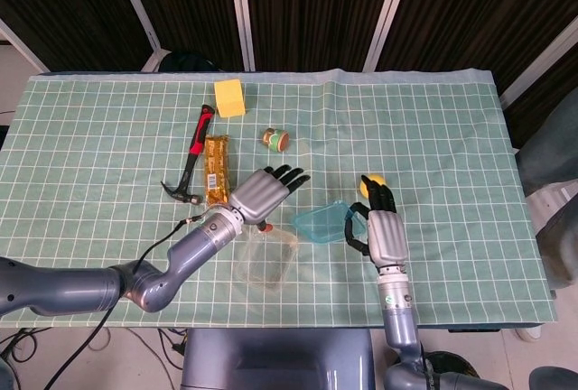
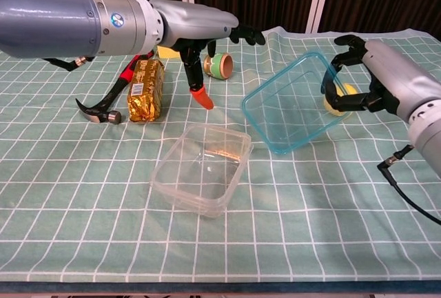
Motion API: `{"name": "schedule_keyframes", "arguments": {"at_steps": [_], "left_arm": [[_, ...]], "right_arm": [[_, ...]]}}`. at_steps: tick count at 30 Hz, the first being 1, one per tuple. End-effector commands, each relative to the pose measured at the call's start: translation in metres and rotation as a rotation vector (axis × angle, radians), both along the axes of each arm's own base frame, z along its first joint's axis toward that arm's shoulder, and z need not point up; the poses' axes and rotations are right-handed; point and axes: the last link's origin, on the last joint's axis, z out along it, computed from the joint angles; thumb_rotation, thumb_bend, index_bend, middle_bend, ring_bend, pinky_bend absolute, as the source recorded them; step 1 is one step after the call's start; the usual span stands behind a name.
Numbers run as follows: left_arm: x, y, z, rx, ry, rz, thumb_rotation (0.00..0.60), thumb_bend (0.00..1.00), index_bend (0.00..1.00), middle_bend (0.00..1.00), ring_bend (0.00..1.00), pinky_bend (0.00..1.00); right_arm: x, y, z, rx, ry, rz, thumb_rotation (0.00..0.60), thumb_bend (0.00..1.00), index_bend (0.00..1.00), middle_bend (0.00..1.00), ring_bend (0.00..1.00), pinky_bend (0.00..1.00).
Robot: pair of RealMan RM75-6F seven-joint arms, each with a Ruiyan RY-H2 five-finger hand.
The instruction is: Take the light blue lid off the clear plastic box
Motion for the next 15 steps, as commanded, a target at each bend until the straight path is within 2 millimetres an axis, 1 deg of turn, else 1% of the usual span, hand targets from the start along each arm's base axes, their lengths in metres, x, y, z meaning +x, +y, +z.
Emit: {"name": "schedule_keyframes", "arguments": {"at_steps": [1,10,14,15], "left_arm": [[-0.003,0.003,0.005,0.012,-0.009,0.008,0.600,0.00,0.02,0.04,0.07,0.26],[-0.013,0.009,0.014,0.035,-0.032,0.039,0.600,0.00,0.02,0.04,0.07,0.26],[-0.017,0.012,0.020,0.049,-0.047,0.052,0.600,0.00,0.02,0.04,0.07,0.26],[-0.019,0.014,0.022,0.055,-0.051,0.057,0.600,0.00,0.02,0.04,0.07,0.26]], "right_arm": [[-0.001,-0.002,0.002,-0.006,0.005,-0.002,0.600,0.67,0.74,0.08,0.00,0.00],[-0.008,-0.008,0.007,-0.022,0.038,-0.022,0.600,0.67,0.74,0.08,0.00,0.00],[-0.017,-0.015,0.009,-0.033,0.100,-0.047,0.600,0.67,0.74,0.08,0.00,0.00],[-0.021,-0.017,0.010,-0.034,0.125,-0.064,0.600,0.67,0.71,0.08,0.00,0.00]]}}
